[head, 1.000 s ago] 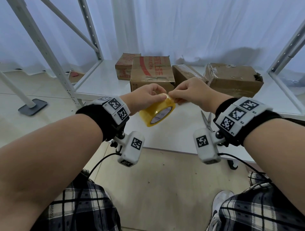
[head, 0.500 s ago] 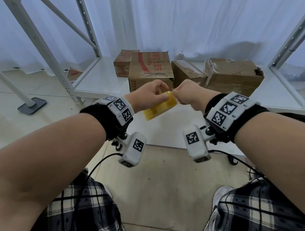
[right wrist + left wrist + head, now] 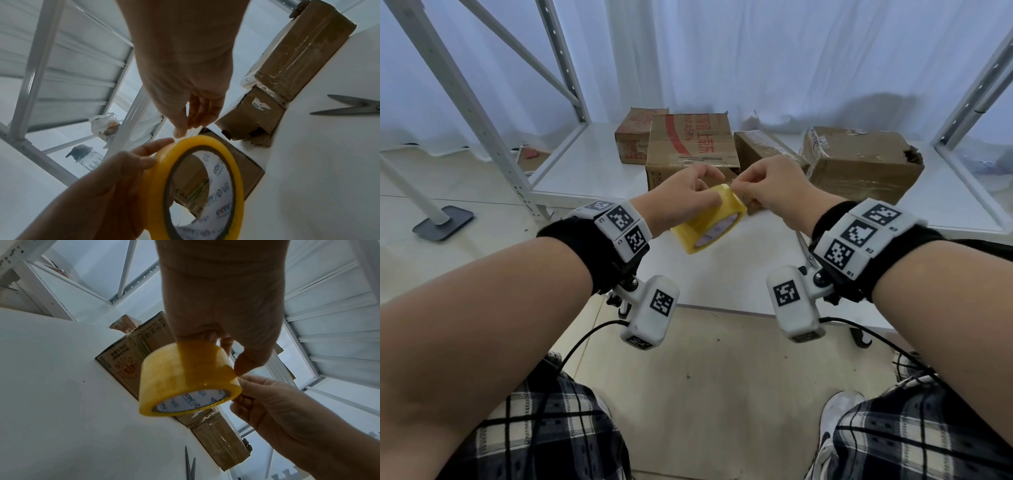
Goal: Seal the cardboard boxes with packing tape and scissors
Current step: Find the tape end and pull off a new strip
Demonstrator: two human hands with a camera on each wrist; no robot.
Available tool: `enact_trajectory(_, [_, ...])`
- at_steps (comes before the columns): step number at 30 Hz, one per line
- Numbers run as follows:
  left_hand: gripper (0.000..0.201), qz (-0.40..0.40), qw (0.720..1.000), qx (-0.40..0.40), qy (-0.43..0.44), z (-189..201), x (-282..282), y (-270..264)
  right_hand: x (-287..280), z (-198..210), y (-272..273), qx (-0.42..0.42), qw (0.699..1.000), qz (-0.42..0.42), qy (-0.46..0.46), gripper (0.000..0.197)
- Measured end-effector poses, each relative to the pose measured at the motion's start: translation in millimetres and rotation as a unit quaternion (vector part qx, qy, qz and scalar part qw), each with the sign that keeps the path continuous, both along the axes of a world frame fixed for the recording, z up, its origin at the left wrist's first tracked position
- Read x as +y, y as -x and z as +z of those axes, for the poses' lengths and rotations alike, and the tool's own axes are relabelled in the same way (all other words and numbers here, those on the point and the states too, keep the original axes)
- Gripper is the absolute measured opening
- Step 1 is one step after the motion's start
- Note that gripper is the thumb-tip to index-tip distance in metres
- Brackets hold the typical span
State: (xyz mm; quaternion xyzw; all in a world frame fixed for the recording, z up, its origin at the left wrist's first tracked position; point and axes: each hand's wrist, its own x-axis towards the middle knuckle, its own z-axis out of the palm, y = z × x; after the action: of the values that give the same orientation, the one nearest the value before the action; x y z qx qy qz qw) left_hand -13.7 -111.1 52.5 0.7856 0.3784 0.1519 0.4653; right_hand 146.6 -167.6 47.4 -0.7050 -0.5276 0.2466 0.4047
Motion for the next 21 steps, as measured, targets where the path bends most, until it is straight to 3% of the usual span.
enact_trajectory(4, [0.042, -0.001, 0.999, -0.013, 0.047, 3.0, -3.9, -2.0, 3.0, 1.3, -1.7, -0.036, 0.999, -0.019, -0.027, 0.009])
enact_trajectory(13, [0.066, -0.017, 0.998, -0.066, 0.007, 3.7, -9.4, -9.3, 2.1, 5.0, 4.9, -0.202, 0.975, -0.010, -0.096, 0.009])
enact_trajectory(18, [0.065, 0.001, 0.998, -0.060, -0.029, 4.0, -1.0, -8.7, -1.6, 14.7, 2.3, -0.153, 0.971, 0.013, -0.182, 0.005])
enact_trajectory(21, [0.065, 0.006, 0.998, -0.016, -0.052, -0.5, 5.1, -1.3, -0.4, 16.6, 6.6, -0.139, 0.968, 0.032, -0.204, 0.004])
